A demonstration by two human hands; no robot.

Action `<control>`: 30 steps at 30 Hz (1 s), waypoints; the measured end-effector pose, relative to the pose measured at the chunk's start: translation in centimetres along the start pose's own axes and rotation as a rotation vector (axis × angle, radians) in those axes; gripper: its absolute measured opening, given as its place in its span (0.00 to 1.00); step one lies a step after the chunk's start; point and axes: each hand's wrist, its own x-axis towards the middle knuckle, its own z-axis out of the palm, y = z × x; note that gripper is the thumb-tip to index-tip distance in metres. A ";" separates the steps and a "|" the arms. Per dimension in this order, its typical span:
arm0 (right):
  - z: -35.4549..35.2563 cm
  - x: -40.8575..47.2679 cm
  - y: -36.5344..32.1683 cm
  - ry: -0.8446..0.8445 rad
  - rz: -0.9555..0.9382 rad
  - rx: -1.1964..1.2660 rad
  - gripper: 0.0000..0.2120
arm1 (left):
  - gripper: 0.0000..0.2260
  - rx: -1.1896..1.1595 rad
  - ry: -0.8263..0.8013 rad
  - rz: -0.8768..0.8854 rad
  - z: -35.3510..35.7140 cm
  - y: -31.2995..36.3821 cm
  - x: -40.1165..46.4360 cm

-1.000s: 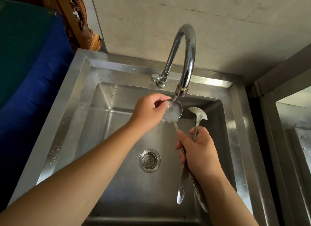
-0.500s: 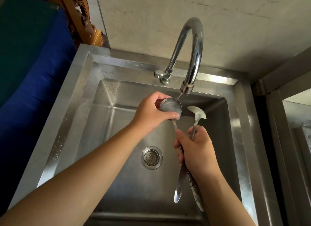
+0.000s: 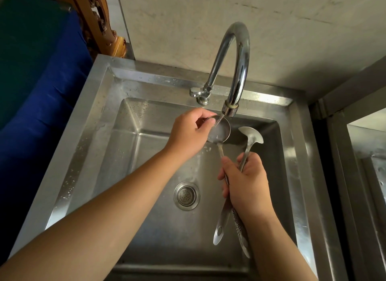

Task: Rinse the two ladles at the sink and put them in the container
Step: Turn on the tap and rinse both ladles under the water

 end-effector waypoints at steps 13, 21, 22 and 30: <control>0.6 0.0 0.5 -0.087 0.052 0.094 0.10 | 0.29 -0.122 -0.224 -0.106 -2.3 -0.9 -0.8; 0.9 -0.8 0.9 -0.011 -0.004 0.054 0.09 | 0.27 -0.043 -0.226 -0.051 -1.8 -0.4 -1.2; 1.1 -0.9 1.0 -0.002 -0.011 0.042 0.09 | 0.26 -0.046 -0.218 -0.054 -1.7 -0.3 -1.3; 1.9 -0.5 1.4 0.045 -0.053 -0.077 0.10 | 0.24 0.008 -0.059 -0.106 -0.7 0.1 -1.5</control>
